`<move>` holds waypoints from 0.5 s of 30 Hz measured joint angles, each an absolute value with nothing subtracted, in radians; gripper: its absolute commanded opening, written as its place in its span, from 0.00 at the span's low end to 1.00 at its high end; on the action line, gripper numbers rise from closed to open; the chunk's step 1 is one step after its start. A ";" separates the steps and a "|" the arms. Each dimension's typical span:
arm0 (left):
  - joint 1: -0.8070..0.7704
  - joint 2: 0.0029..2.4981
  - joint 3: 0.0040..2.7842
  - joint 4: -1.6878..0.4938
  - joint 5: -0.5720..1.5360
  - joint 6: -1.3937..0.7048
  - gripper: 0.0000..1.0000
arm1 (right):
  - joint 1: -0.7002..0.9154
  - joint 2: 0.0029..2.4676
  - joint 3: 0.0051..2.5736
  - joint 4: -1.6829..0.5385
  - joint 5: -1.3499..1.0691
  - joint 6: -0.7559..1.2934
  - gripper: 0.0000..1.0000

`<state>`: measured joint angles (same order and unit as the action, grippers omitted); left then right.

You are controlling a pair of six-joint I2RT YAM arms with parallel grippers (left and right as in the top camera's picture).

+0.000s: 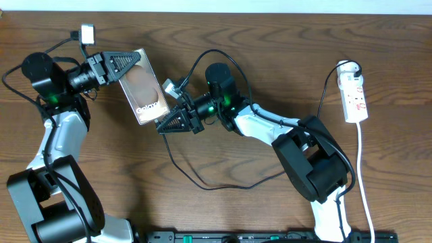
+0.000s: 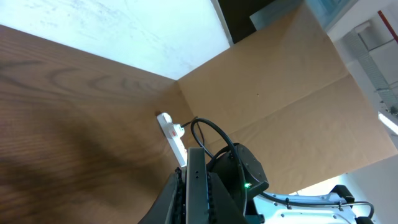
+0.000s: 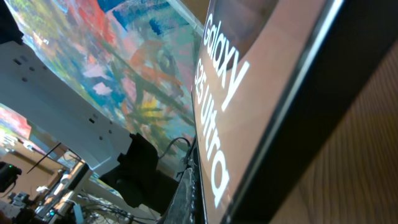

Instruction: Plug charger to phone and switch on socket

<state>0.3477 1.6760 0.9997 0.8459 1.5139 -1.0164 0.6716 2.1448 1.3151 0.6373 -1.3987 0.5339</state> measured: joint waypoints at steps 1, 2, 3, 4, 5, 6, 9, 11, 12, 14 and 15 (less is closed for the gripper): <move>0.348 1.676 1.000 0.846 1.514 -1.016 0.07 | 0.672 2.145 1.315 0.637 -1.399 0.534 0.01; 0.348 1.676 1.000 0.846 1.514 -1.016 0.08 | 0.672 2.145 1.315 0.637 -1.399 0.534 0.01; 0.348 1.676 1.000 0.846 1.514 -1.016 0.07 | 0.672 2.145 1.315 0.638 -1.399 0.534 0.01; 0.348 1.676 1.000 0.846 1.514 -1.016 0.08 | 0.672 2.145 1.315 0.638 -1.399 0.534 0.01; 0.348 1.676 1.000 0.846 1.514 -1.016 0.07 | 0.672 2.145 1.315 0.638 -1.398 0.534 0.01; 0.348 1.676 1.000 0.846 1.514 -1.016 0.07 | 0.672 2.145 1.315 0.638 -1.398 0.536 0.01; 0.348 1.676 1.000 0.846 1.514 -1.016 0.07 | 0.672 2.145 1.315 0.637 -1.397 0.542 0.01; 0.348 1.676 1.000 0.846 1.514 -1.015 0.08 | 0.672 2.145 1.315 0.637 -1.394 0.548 0.01; 0.348 1.676 1.000 0.846 1.514 -1.016 0.08 | 0.672 2.145 1.315 0.637 -1.393 0.550 0.01; 0.348 1.676 1.000 0.846 1.514 -1.015 0.08 | 0.672 2.145 1.315 0.637 -1.391 0.556 0.01; 0.348 1.676 1.000 0.846 1.514 -1.016 0.08 | 0.672 2.145 1.315 0.637 -1.390 0.558 0.01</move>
